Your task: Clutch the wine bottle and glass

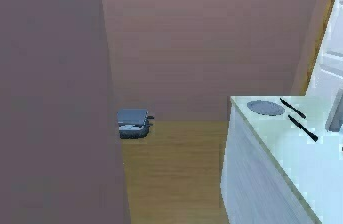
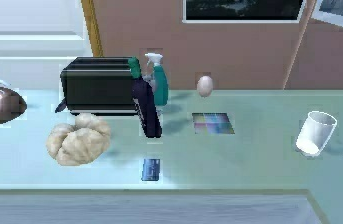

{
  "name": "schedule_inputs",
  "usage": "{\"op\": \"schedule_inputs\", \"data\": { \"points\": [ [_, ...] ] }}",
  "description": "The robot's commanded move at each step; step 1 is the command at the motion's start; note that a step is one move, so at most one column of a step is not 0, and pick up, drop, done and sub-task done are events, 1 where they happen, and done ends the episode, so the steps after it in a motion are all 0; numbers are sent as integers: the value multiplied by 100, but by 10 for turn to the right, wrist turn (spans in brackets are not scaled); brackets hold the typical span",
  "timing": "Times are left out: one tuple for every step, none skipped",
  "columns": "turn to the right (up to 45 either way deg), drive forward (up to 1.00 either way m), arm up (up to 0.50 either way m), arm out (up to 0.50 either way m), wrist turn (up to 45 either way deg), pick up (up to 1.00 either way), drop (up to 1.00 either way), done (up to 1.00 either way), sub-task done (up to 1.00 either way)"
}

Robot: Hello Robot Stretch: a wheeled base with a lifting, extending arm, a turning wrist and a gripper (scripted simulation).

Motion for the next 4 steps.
{"op": "schedule_inputs", "data": {
  "points": [
    [0,0,50,0,0,0,0,0,0],
    [0,0,38,0,0,0,0,0,0],
    [0,0,0,28,0,0,0,0,0],
    [0,0,0,0,450,0,0,0,0]
  ]
}}
